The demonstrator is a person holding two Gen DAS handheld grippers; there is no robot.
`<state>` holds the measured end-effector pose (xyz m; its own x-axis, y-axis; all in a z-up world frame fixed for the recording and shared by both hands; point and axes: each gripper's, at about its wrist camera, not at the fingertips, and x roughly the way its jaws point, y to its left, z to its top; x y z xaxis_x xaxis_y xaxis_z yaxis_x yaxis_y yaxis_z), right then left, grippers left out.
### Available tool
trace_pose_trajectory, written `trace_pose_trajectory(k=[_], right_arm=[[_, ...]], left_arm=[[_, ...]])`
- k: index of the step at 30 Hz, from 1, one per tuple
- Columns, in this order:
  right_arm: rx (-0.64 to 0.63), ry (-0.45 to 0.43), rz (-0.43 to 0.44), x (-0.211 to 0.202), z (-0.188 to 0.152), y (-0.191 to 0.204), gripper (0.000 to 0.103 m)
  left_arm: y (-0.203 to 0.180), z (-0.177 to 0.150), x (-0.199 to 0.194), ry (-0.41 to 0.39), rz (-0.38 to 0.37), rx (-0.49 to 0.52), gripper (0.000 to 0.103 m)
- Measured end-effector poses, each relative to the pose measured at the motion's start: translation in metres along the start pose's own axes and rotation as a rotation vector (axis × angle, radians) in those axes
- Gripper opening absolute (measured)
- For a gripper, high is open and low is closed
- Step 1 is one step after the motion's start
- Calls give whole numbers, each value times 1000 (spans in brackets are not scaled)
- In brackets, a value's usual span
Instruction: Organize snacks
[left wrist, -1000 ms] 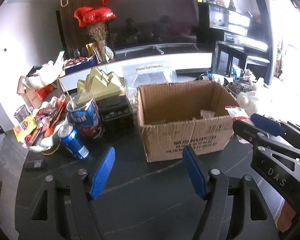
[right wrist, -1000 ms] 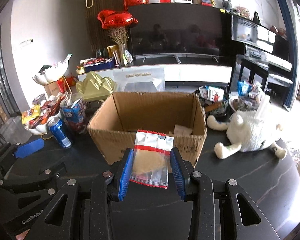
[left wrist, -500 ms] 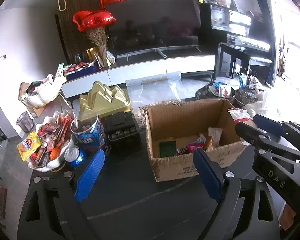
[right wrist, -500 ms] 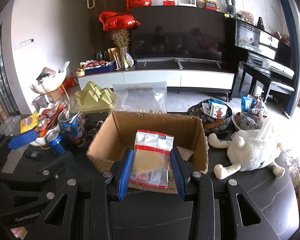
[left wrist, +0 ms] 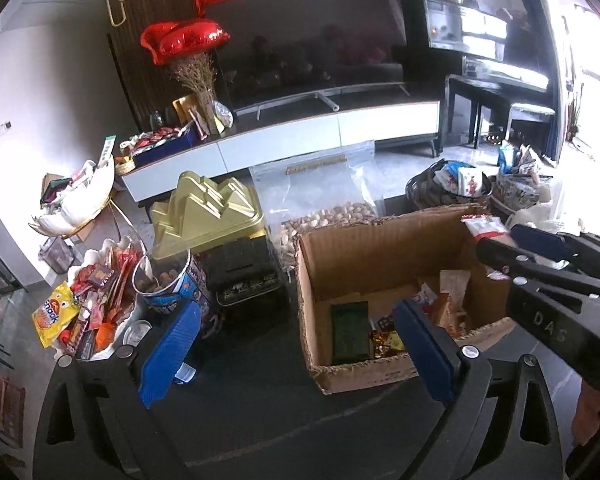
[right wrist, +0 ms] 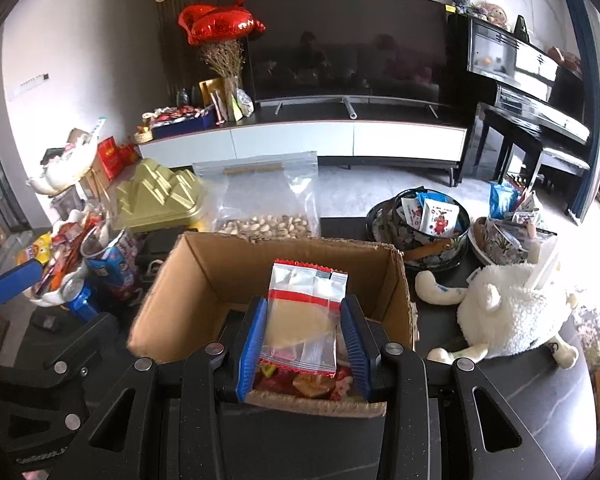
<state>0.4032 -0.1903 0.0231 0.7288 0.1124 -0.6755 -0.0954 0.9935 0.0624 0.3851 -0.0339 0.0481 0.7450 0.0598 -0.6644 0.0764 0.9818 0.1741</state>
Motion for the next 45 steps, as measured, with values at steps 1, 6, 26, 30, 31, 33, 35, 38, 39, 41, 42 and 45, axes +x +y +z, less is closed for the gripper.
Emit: trace_pose_trajectory(k=[1, 6, 26, 30, 31, 33, 35, 38, 39, 41, 42, 45], right_arm=[[2, 2, -10, 2, 0, -1, 40], [20, 36, -22, 10, -1, -9, 48], [-21, -115, -34, -103, -49, 6, 74], [-20, -134, -23, -125, -67, 8, 74], [-18, -136, -20, -129, -69, 8, 74], [-16, -147, -17, -140, -78, 7, 74], [-19, -158, -27, -148, -85, 7, 74], [-16, -177, -41, -158, -95, 7, 74], [-15, -179, -41, -161, -98, 7, 74], [-16, -180, -35, -166, -105, 7, 74], [-13, -181, -34, -169, -108, 7, 74], [0, -192, -35, -178, -118, 7, 74]], left_arm=[[0, 0, 3, 3, 6, -1, 99], [-2, -1, 7, 8, 26, 4, 99], [3, -40, -93, -121, 14, -36, 103], [0, -57, -115, -135, -12, -40, 103], [-1, -61, -120, -138, -15, -39, 103], [-1, -68, -129, -147, -14, -40, 103], [-2, -76, -137, -162, -4, -40, 103], [-2, -87, -150, -182, 9, -45, 103], [-2, -91, -154, -188, 9, -50, 103], [-1, -97, -158, -195, 12, -59, 103], [-1, -100, -162, -201, 14, -63, 103], [-2, -110, -169, -212, 27, -65, 103]])
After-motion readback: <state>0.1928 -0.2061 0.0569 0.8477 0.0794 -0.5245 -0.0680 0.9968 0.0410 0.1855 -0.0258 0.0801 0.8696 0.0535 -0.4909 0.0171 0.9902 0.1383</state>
